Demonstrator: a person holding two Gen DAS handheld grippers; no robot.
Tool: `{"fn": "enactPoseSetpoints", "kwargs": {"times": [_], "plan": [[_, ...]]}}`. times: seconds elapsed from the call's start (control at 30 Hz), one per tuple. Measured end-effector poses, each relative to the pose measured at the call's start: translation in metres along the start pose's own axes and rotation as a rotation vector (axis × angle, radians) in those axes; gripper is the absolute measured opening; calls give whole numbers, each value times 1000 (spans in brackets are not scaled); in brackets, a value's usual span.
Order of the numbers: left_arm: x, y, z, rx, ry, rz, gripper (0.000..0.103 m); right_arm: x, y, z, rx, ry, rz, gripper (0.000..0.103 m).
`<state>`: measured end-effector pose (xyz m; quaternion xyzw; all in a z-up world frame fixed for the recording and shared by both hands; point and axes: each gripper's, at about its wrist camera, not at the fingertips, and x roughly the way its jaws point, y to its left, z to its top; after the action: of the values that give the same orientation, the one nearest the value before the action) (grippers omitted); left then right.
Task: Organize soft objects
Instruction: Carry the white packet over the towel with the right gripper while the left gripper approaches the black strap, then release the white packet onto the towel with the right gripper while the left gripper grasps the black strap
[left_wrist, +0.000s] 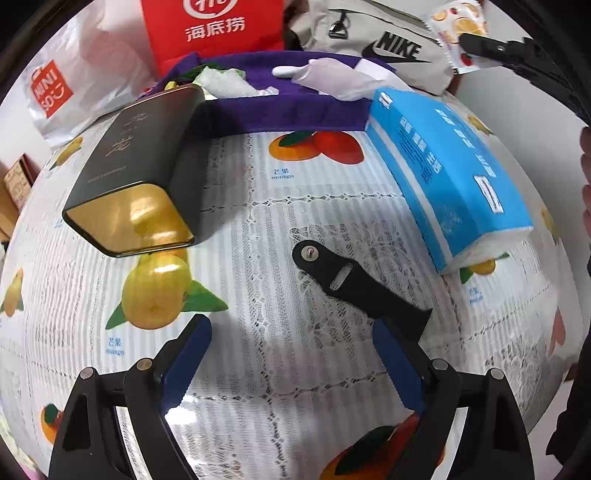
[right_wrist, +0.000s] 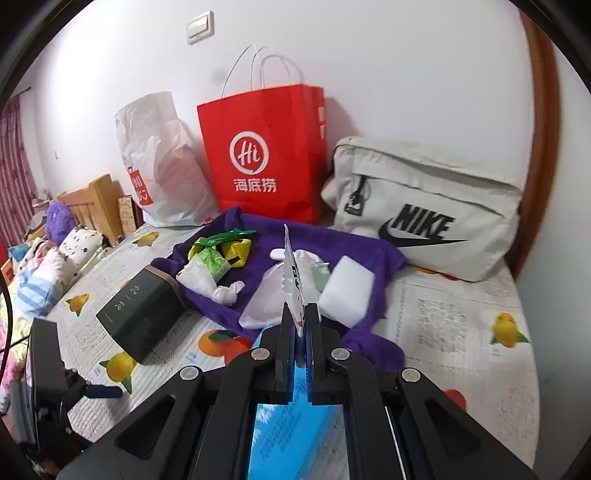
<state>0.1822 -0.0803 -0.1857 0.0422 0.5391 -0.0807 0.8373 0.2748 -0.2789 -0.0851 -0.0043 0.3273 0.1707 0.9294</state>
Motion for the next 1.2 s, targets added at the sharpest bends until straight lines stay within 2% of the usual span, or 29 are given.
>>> {"fn": "enactPoseSetpoints", "kwargs": {"times": [0.23, 0.33, 0.4, 0.53, 0.6, 0.73, 0.8, 0.83, 0.87, 0.9, 0.97, 1.03, 1.13, 1.2], "plan": [[8, -19, 16, -76, 3, -18, 89, 44, -6, 25, 9, 64, 58, 4], [12, -32, 20, -55, -11, -2, 89, 70, -11, 35, -7, 109, 42, 4], [13, -39, 20, -27, -20, 17, 84, 84, -13, 37, -17, 136, 28, 4], [9, -33, 21, -15, -31, -10, 75, 111, -19, 37, -7, 196, 46, 5], [6, -28, 21, -19, -24, -37, 74, 119, -23, 35, 6, 218, 70, 7], [1, -13, 22, -114, -5, -126, 74, 132, -26, 31, 23, 245, 110, 13], [2, -9, 24, -148, 6, -133, 74, 134, -26, 30, 22, 259, 127, 25], [3, -10, 25, -154, 10, -117, 74, 133, -26, 29, 21, 257, 136, 35], [4, -13, 26, -154, 11, -98, 74, 131, -25, 28, 21, 251, 146, 38], [7, -15, 29, -146, 13, -67, 75, 129, -24, 29, 21, 247, 151, 39], [13, -29, 31, -107, 9, 41, 75, 123, -21, 29, 8, 239, 145, 44], [17, -39, 30, -86, -14, 120, 83, 114, -18, 31, -13, 219, 135, 46], [16, -31, 27, -136, -8, 117, 85, 100, -15, 33, -27, 193, 135, 46], [14, -23, 22, -128, -1, 128, 90, 92, -15, 33, -23, 186, 134, 46]]}}
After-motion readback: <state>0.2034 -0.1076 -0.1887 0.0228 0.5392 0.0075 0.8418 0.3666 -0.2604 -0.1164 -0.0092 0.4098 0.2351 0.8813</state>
